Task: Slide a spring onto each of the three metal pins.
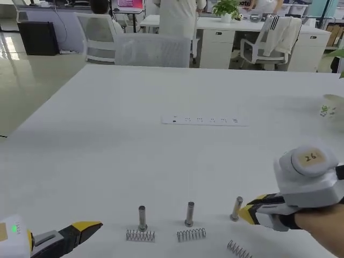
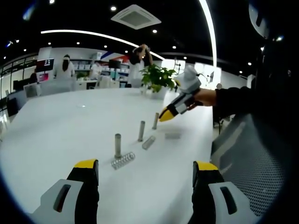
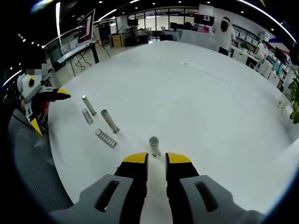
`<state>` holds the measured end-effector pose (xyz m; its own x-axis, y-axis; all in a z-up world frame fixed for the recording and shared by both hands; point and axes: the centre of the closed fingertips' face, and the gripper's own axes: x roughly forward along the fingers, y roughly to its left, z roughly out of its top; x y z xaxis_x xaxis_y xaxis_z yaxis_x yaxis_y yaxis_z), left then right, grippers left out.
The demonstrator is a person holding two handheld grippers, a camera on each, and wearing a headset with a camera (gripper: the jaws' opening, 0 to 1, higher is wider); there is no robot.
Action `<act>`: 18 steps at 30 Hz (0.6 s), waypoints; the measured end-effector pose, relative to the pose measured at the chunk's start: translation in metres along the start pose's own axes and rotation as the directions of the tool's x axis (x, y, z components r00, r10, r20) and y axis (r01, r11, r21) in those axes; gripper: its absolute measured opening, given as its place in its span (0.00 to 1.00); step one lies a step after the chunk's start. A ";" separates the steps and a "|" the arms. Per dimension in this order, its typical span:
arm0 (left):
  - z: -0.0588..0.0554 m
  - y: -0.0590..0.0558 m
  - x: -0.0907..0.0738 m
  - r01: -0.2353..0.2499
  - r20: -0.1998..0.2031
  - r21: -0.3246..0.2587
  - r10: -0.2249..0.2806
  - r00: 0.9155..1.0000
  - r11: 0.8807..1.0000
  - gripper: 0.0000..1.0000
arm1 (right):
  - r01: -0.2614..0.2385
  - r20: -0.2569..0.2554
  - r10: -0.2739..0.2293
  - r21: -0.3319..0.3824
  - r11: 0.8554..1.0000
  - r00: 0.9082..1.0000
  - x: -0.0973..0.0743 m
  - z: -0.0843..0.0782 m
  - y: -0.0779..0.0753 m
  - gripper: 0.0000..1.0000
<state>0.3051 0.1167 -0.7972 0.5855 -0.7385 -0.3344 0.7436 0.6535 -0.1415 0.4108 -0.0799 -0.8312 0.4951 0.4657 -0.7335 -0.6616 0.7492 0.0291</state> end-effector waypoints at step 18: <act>-0.001 -0.001 0.002 0.003 0.002 -0.004 -0.003 1.000 1.000 0.79 | -0.060 -0.037 0.058 -0.042 0.997 0.998 -0.006 -0.015 0.026 0.11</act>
<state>0.3054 0.1153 -0.7983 0.5838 -0.7410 -0.3317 0.7441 0.6518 -0.1463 0.3823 -0.0705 -0.8361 0.4349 0.4907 -0.7550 -0.7130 0.6998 0.0442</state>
